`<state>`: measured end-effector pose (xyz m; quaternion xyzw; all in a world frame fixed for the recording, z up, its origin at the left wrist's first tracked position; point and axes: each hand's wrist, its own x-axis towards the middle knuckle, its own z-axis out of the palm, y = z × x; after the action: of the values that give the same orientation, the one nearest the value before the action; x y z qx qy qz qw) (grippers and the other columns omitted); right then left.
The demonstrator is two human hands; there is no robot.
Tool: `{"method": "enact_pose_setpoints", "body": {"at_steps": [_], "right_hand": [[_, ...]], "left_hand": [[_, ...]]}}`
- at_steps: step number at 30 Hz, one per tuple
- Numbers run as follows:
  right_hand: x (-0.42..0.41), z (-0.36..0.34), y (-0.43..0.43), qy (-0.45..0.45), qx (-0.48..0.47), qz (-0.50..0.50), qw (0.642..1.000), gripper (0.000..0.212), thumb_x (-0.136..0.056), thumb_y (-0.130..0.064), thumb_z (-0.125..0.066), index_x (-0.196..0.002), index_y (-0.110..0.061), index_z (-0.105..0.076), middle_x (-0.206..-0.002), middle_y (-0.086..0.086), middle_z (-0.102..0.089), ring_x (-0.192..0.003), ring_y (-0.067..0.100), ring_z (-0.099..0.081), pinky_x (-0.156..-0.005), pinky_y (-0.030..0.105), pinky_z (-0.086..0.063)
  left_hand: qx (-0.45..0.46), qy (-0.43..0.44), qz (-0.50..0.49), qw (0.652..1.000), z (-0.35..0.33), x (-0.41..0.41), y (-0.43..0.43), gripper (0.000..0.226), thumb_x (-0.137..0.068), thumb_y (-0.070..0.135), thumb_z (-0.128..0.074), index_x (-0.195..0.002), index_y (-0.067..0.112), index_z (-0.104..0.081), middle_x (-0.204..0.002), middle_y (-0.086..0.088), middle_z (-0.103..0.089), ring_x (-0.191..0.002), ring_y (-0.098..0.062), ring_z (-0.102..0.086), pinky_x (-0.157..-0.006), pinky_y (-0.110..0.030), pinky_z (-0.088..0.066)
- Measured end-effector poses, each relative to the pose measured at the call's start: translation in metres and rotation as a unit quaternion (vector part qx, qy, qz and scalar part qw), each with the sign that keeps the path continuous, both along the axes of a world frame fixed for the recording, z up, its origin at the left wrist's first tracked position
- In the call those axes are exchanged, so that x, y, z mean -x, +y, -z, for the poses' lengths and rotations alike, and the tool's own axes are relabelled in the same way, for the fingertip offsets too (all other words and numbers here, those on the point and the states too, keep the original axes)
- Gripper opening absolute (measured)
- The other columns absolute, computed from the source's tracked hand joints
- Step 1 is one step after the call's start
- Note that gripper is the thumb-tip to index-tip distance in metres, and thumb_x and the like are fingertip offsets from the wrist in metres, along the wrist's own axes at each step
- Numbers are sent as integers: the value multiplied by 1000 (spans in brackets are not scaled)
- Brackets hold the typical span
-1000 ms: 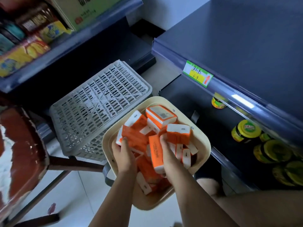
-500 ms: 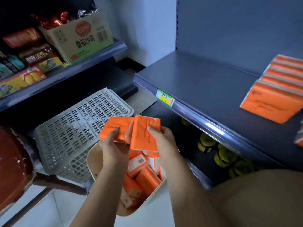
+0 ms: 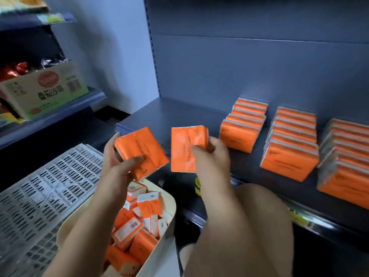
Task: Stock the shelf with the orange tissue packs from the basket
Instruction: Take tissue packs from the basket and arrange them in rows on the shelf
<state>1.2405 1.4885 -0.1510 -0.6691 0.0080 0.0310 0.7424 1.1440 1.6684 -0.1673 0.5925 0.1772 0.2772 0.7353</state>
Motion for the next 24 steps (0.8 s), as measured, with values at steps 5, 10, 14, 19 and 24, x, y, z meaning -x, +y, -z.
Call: {"method": "enact_pose_setpoints", "body": {"at_steps": [5, 10, 14, 19, 24], "right_hand": [[-20, -29, -78, -180, 160, -4, 971, 36, -79, -15, -72, -107, -38, -68, -100, -20, -73, -99, 4, -69, -93, 36, -55], [-59, -51, -115, -242, 236, 31, 940, 43, -74, -27, -74, -117, -34, -71, -113, -11, -71, -108, 11, -67, -98, 39, -53], [-77, -54, -126, -304, 370, 16, 878, 40, -76, -20, -80, -115, -26, -73, -101, -9, -63, -102, 17, -61, -85, 30, -46], [-87, -27, -134, -334, 469, 27, 817, 47, -75, -29, -82, -121, -24, -72, -114, 2, -71, -106, 33, -60, -91, 39, -49], [-94, -18, -141, -323, 533, 58, 780, 43, -79, -38, -78, -122, -31, -73, -108, -7, -75, -111, 27, -54, -81, 36, -47]], "left_hand": [[-57, -1, 22, 998, -23, -32, -33, 50, -79, -16, -70, -114, 17, -58, -93, -4, -77, -85, -19, -75, -71, -42, -62], [-177, -13, 7, 984, -35, -66, -80, 51, -71, -5, -78, -106, 30, -67, -108, 5, -76, -98, -14, -72, -83, -40, -60], [-295, -30, -3, 955, -41, -77, -114, 57, -75, -4, -66, -105, 45, -66, -110, 8, -70, -103, -12, -69, -90, -41, -59], [-363, -26, -54, 930, -30, -84, -130, 52, -72, 5, -61, -113, 37, -68, -111, 13, -65, -106, -11, -65, -94, -45, -54], [-466, 8, -23, 885, -34, -96, -130, 49, -74, 4, -67, -117, 27, -70, -109, 10, -66, -105, -14, -63, -91, -29, -48]]}}
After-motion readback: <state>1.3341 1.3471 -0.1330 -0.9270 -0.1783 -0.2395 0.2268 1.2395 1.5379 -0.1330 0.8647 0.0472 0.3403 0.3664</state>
